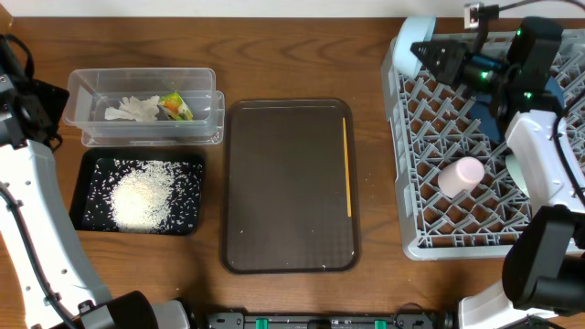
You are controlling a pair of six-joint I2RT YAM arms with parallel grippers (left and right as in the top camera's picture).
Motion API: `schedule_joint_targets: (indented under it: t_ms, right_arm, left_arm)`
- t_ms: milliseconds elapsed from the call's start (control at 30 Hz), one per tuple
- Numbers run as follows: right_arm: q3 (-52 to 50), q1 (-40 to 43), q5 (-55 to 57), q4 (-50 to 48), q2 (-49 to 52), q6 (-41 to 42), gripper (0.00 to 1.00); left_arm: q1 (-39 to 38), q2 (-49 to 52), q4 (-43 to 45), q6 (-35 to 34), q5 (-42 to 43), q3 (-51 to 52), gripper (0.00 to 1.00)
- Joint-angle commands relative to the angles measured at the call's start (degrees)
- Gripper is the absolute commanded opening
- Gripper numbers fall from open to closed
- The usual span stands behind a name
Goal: Sort waste into correct bins and load items into the dishwasher rack
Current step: 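Lift the saucer and carry it to the rack's back, then release the saucer upside down in the rack's back left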
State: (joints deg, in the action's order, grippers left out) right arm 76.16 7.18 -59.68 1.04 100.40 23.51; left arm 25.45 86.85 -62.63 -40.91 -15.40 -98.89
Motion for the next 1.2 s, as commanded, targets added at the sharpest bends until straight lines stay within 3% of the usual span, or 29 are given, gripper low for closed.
schedule_joint_targets:
  t_ms: [0, 233, 500, 1167]
  right_arm:
    - [-3.02, 0.52, -1.07, -2.23, 0.11, 3.04, 0.01]
    - [-7.72, 0.59, -0.63, -9.27, 3.52, 3.58, 0.01]
    - [-7.72, 1.36, -3.34, -21.79, 9.92, 12.33, 0.01]
    - [-7.72, 4.59, -4.37, -17.51, 9.66, 11.58, 0.05]
  left_arm:
    - [0.13, 0.15, -0.11, -0.13, -0.74, -0.04, 0.95]
    - [0.13, 0.15, -0.11, -0.13, -0.74, -0.04, 0.95]
    - [0.13, 0.15, -0.11, -0.13, -0.76, -0.04, 0.95]
    - [0.13, 0.15, -0.11, -0.13, -0.76, -0.04, 0.95]
